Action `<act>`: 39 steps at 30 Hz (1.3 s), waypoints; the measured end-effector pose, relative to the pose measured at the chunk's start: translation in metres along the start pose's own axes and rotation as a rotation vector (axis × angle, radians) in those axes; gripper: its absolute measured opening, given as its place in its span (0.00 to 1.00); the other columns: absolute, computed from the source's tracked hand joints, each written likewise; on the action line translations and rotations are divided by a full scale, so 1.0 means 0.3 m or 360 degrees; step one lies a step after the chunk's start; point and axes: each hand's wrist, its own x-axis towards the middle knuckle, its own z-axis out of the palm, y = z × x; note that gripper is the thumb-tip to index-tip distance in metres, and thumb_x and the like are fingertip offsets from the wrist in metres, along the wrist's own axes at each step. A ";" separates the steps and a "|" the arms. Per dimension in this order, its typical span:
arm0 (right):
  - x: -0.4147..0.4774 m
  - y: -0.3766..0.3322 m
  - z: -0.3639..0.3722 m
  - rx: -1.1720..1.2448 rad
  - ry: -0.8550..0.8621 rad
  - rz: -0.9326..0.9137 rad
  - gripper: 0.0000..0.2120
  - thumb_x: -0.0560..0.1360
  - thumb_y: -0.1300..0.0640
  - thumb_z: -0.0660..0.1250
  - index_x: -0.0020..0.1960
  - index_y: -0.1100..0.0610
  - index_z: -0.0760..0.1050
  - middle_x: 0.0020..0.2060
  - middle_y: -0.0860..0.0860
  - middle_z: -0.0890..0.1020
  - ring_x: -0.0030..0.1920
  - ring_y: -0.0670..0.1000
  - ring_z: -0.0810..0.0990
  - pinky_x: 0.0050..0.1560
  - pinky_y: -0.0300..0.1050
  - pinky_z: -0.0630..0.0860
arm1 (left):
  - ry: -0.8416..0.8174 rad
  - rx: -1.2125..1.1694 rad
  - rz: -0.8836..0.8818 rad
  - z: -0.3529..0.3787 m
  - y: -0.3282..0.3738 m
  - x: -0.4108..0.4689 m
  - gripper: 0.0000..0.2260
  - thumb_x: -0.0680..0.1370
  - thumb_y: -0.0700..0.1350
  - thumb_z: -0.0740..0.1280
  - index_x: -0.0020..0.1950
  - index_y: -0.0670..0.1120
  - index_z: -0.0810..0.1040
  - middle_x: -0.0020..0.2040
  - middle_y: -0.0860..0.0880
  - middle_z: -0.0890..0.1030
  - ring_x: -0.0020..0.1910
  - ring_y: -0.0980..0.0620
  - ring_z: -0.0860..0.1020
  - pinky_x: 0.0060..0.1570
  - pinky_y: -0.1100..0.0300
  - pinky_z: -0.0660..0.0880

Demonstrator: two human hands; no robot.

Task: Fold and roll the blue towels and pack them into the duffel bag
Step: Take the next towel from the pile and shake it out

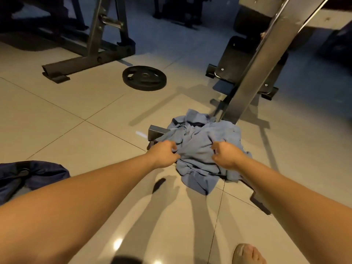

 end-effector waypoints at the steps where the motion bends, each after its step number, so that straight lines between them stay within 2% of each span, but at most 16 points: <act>1: 0.020 0.045 0.009 0.0003 -0.0006 0.0030 0.18 0.80 0.61 0.61 0.70 0.60 0.69 0.62 0.64 0.76 0.58 0.65 0.77 0.50 0.56 0.76 | -0.0036 0.0000 -0.0008 0.022 0.009 0.046 0.18 0.79 0.56 0.68 0.66 0.49 0.76 0.57 0.47 0.80 0.54 0.45 0.78 0.50 0.54 0.73; 6: 0.137 0.213 0.046 0.0009 0.0062 0.0142 0.31 0.81 0.56 0.62 0.81 0.55 0.55 0.76 0.59 0.61 0.65 0.66 0.74 0.58 0.58 0.76 | -0.0113 -0.0016 -0.0042 0.107 0.043 0.229 0.13 0.81 0.53 0.66 0.61 0.47 0.72 0.46 0.44 0.78 0.46 0.44 0.76 0.44 0.52 0.72; 9: 0.223 0.276 0.068 0.0119 0.0169 0.0259 0.31 0.80 0.55 0.64 0.78 0.55 0.55 0.75 0.60 0.60 0.62 0.68 0.74 0.58 0.61 0.76 | -0.0080 -0.0089 -0.0071 0.153 0.074 0.320 0.26 0.82 0.53 0.66 0.77 0.44 0.67 0.67 0.41 0.77 0.61 0.42 0.77 0.62 0.47 0.75; 12: 0.307 0.330 0.091 0.0451 0.0147 0.0490 0.34 0.77 0.51 0.69 0.75 0.55 0.54 0.67 0.64 0.69 0.56 0.68 0.77 0.51 0.63 0.80 | 0.0031 -0.0228 -0.0073 0.201 0.117 0.396 0.32 0.81 0.55 0.69 0.80 0.43 0.63 0.76 0.43 0.70 0.72 0.41 0.71 0.70 0.46 0.71; 14: 0.338 0.339 0.113 0.0964 0.0111 0.0588 0.34 0.76 0.54 0.73 0.74 0.58 0.57 0.54 0.64 0.77 0.47 0.65 0.81 0.39 0.58 0.83 | 0.0090 -0.0239 -0.0095 0.237 0.142 0.431 0.31 0.79 0.55 0.71 0.78 0.44 0.66 0.72 0.43 0.74 0.69 0.40 0.74 0.66 0.44 0.74; 17: 0.369 0.342 0.139 0.1499 0.0235 0.0661 0.12 0.76 0.60 0.73 0.54 0.62 0.72 0.38 0.61 0.78 0.34 0.59 0.79 0.28 0.44 0.75 | 0.0226 -0.0224 -0.0167 0.286 0.160 0.448 0.14 0.78 0.47 0.71 0.62 0.46 0.77 0.51 0.44 0.80 0.51 0.41 0.79 0.49 0.47 0.79; 18: 0.378 0.346 0.141 0.1572 0.0286 0.0698 0.09 0.76 0.62 0.72 0.47 0.62 0.72 0.34 0.59 0.75 0.31 0.57 0.75 0.27 0.42 0.72 | 0.0287 -0.0212 -0.0186 0.300 0.158 0.450 0.04 0.78 0.44 0.70 0.51 0.46 0.78 0.42 0.45 0.77 0.43 0.42 0.76 0.40 0.49 0.76; 19: 0.386 0.353 0.140 0.1615 0.0327 0.0730 0.09 0.75 0.63 0.72 0.43 0.61 0.71 0.33 0.58 0.74 0.32 0.57 0.74 0.29 0.43 0.71 | 0.0344 -0.0246 -0.0209 0.304 0.159 0.449 0.05 0.77 0.42 0.68 0.42 0.47 0.74 0.36 0.45 0.72 0.38 0.43 0.71 0.35 0.51 0.70; 21: 0.387 0.368 0.117 0.1630 0.0401 0.0768 0.08 0.71 0.65 0.71 0.39 0.58 0.72 0.35 0.55 0.75 0.37 0.56 0.75 0.36 0.47 0.74 | 0.0404 -0.0385 -0.0180 0.284 0.159 0.439 0.11 0.77 0.40 0.66 0.36 0.48 0.70 0.32 0.46 0.68 0.35 0.45 0.66 0.35 0.54 0.64; 24: 0.363 0.356 0.033 0.1531 0.0542 0.0621 0.13 0.68 0.66 0.66 0.31 0.57 0.65 0.30 0.56 0.70 0.33 0.55 0.68 0.36 0.50 0.66 | 0.0521 -0.0685 0.0007 0.166 0.181 0.378 0.08 0.81 0.45 0.66 0.42 0.45 0.75 0.36 0.44 0.75 0.37 0.45 0.73 0.38 0.52 0.70; 27: 0.344 0.295 -0.094 0.1327 0.0607 0.0303 0.05 0.65 0.63 0.64 0.32 0.58 0.69 0.29 0.60 0.69 0.33 0.54 0.67 0.34 0.51 0.65 | 0.0558 -0.0880 0.0157 0.009 0.238 0.300 0.05 0.83 0.46 0.65 0.50 0.47 0.79 0.43 0.49 0.83 0.45 0.48 0.81 0.44 0.54 0.76; 29: 0.303 0.217 -0.191 0.1181 0.0473 0.0031 0.02 0.69 0.63 0.68 0.41 0.59 0.77 0.36 0.60 0.77 0.37 0.55 0.75 0.36 0.49 0.72 | 0.0464 -0.0870 0.0252 -0.087 0.285 0.240 0.05 0.83 0.47 0.65 0.51 0.48 0.79 0.40 0.49 0.84 0.42 0.50 0.82 0.41 0.56 0.77; 31: 0.233 0.122 -0.293 0.1078 0.0176 -0.0295 0.18 0.72 0.63 0.72 0.61 0.56 0.77 0.52 0.54 0.80 0.50 0.53 0.79 0.46 0.47 0.78 | 0.0359 -0.0758 0.0366 -0.184 0.338 0.165 0.05 0.83 0.47 0.65 0.54 0.47 0.79 0.42 0.48 0.85 0.44 0.50 0.83 0.43 0.53 0.80; 33: 0.148 0.030 -0.371 0.0878 -0.0133 -0.0539 0.27 0.72 0.60 0.75 0.69 0.53 0.72 0.60 0.50 0.78 0.58 0.52 0.78 0.59 0.50 0.78 | 0.0321 -0.0615 0.0461 -0.283 0.395 0.084 0.05 0.83 0.48 0.65 0.55 0.48 0.78 0.45 0.47 0.84 0.45 0.52 0.84 0.43 0.57 0.81; 36: 0.050 -0.060 -0.451 0.0608 -0.0216 -0.0633 0.15 0.72 0.53 0.77 0.57 0.55 0.81 0.52 0.52 0.84 0.54 0.55 0.83 0.59 0.54 0.79 | 0.0398 -0.0286 0.0585 -0.422 0.447 -0.042 0.05 0.83 0.47 0.65 0.54 0.48 0.79 0.46 0.49 0.83 0.45 0.54 0.83 0.45 0.60 0.81; 39: -0.043 -0.092 -0.555 0.0655 -0.0284 -0.0627 0.16 0.71 0.48 0.77 0.52 0.58 0.83 0.47 0.54 0.87 0.50 0.57 0.85 0.55 0.55 0.82 | 0.0378 -0.0076 0.0447 -0.542 0.425 -0.152 0.05 0.81 0.49 0.69 0.51 0.48 0.79 0.45 0.49 0.83 0.44 0.52 0.81 0.43 0.55 0.80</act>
